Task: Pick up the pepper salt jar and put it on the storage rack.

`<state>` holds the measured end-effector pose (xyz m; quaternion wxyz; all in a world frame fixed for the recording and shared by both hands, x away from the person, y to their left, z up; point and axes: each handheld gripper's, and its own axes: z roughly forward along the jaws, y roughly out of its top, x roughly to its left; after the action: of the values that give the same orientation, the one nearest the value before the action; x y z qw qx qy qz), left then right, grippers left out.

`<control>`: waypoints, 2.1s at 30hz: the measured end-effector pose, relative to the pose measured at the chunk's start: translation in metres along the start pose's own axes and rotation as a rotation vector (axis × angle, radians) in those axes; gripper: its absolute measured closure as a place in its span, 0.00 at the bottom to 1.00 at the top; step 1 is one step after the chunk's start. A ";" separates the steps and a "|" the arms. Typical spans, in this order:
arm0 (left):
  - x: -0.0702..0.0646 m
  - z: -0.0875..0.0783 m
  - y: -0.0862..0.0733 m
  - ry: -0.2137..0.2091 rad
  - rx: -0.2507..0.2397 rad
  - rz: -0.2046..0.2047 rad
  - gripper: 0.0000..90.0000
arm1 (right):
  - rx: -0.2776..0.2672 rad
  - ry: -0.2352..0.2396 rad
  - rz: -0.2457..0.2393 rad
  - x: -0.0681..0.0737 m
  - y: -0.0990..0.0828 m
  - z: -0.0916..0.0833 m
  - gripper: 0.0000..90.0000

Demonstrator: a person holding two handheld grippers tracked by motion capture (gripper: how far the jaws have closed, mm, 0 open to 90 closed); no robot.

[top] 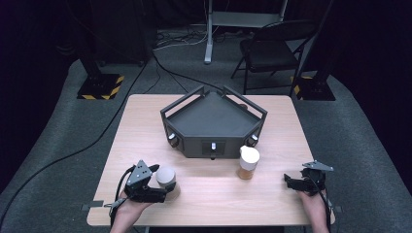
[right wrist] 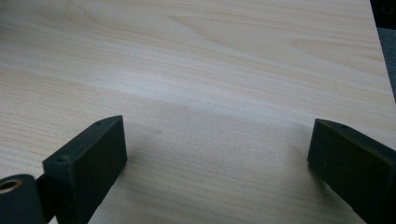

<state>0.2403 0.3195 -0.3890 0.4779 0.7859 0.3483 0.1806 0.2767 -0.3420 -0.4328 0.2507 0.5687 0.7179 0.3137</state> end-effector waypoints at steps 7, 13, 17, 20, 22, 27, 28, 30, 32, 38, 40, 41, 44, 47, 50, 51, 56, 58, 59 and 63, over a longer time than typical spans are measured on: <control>-0.004 0.010 -0.005 0.021 0.000 -0.005 0.14 | 0.000 0.000 0.000 0.000 0.000 0.000 0.04; -0.006 0.016 -0.009 0.031 -0.003 0.001 0.20 | 0.000 0.001 -0.001 0.000 0.000 0.000 0.04; -0.007 0.021 -0.011 0.035 -0.006 0.004 0.24 | 0.000 0.001 -0.001 0.000 0.000 0.000 0.04; -0.007 0.023 -0.013 0.033 -0.016 0.008 0.28 | 0.000 0.002 -0.001 0.000 0.000 0.000 0.04; -0.006 0.025 -0.013 0.018 -0.017 0.010 0.32 | 0.000 0.002 -0.002 0.000 0.000 0.000 0.04; -0.005 0.026 -0.014 0.012 -0.023 0.012 0.37 | 0.000 0.003 -0.002 0.000 0.000 0.000 0.04; -0.006 0.026 -0.014 0.013 -0.024 0.012 0.38 | 0.000 0.003 -0.002 0.000 0.000 0.000 0.04; -0.006 0.026 -0.014 0.013 -0.025 0.007 0.38 | 0.000 0.002 -0.002 0.000 0.000 0.000 0.04; -0.006 0.026 -0.014 0.016 -0.027 0.005 0.38 | 0.000 0.002 -0.002 0.000 0.000 0.000 0.04; -0.007 0.028 -0.010 0.021 -0.018 0.005 0.38 | 0.000 0.003 -0.002 0.000 0.000 0.000 0.04; -0.007 0.029 -0.009 0.019 -0.017 0.002 0.38 | 0.000 0.003 -0.002 0.000 0.000 0.000 0.04; -0.006 0.029 -0.009 0.019 -0.018 -0.002 0.38 | 0.000 0.003 -0.002 0.000 0.000 0.000 0.04; -0.005 0.029 -0.009 0.019 -0.028 -0.013 0.38 | 0.000 0.003 -0.003 0.000 0.000 0.000 0.04; -0.005 0.027 -0.007 0.022 -0.040 -0.016 0.38 | 0.001 0.004 -0.003 0.000 0.000 0.000 0.04; -0.006 0.026 -0.003 0.021 -0.050 -0.015 0.38 | 0.001 0.005 -0.004 0.000 0.000 0.000 0.04; -0.006 0.026 -0.002 0.021 -0.050 -0.012 0.38 | 0.001 0.005 -0.004 0.000 0.000 0.000 0.04; -0.007 0.025 0.007 0.024 -0.052 -0.008 0.38 | 0.001 0.007 -0.005 -0.001 0.000 0.000 0.04; -0.007 0.025 0.010 0.026 -0.056 -0.006 0.38 | 0.001 0.007 -0.005 -0.001 0.000 0.000 0.04; -0.006 0.024 0.012 0.027 -0.058 -0.006 0.38 | 0.001 0.007 -0.006 -0.001 0.000 0.000 0.04; -0.005 0.023 0.019 0.027 -0.064 -0.006 0.38 | 0.000 0.008 -0.007 -0.001 0.000 0.000 0.04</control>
<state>0.2582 0.2961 -0.3828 0.4984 0.7667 0.3513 0.2009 0.2773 -0.3426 -0.4327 0.2488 0.5650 0.7208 0.3150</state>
